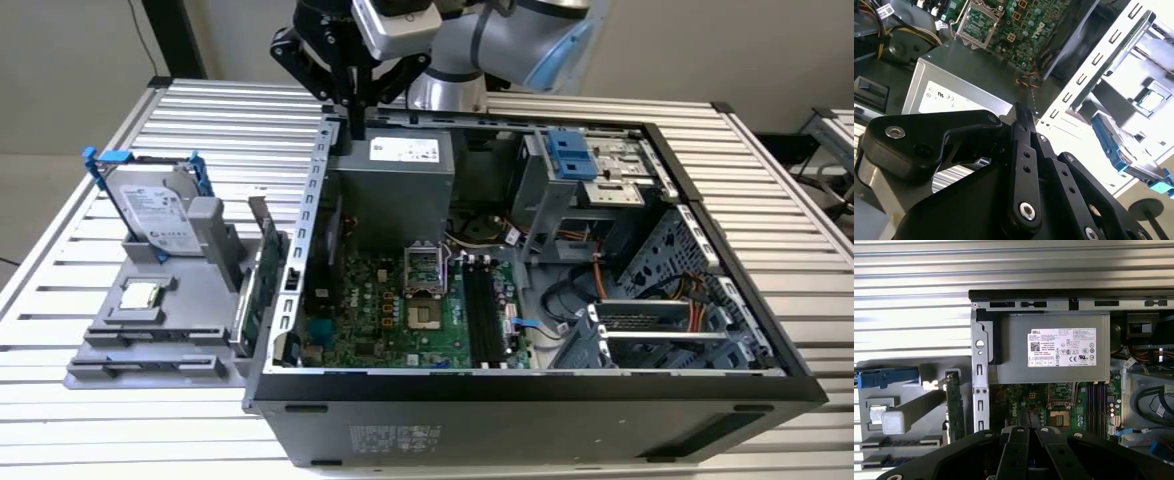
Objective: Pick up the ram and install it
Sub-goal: 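Reach for the ram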
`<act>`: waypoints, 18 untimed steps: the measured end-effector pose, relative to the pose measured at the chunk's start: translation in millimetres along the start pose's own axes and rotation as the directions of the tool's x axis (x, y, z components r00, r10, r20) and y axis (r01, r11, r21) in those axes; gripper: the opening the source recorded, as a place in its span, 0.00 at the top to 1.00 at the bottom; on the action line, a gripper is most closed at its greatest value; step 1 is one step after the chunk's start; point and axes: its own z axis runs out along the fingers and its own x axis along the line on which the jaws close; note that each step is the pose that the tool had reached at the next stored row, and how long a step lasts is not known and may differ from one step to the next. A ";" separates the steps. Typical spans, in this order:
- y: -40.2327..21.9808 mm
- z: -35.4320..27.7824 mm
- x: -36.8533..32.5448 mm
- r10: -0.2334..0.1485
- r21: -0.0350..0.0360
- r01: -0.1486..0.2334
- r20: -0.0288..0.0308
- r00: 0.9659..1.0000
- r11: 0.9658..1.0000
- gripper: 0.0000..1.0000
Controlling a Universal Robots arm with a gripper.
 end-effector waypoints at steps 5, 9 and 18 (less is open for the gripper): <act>-0.4 -0.2 8.1 -0.007 0.000 0.007 0.000 1.000 1.000 1.00; -0.6 -0.3 13.0 -0.008 0.000 0.008 0.000 1.000 1.000 1.00; -1.0 -0.4 20.7 -0.013 0.000 0.013 -0.001 1.000 1.000 1.00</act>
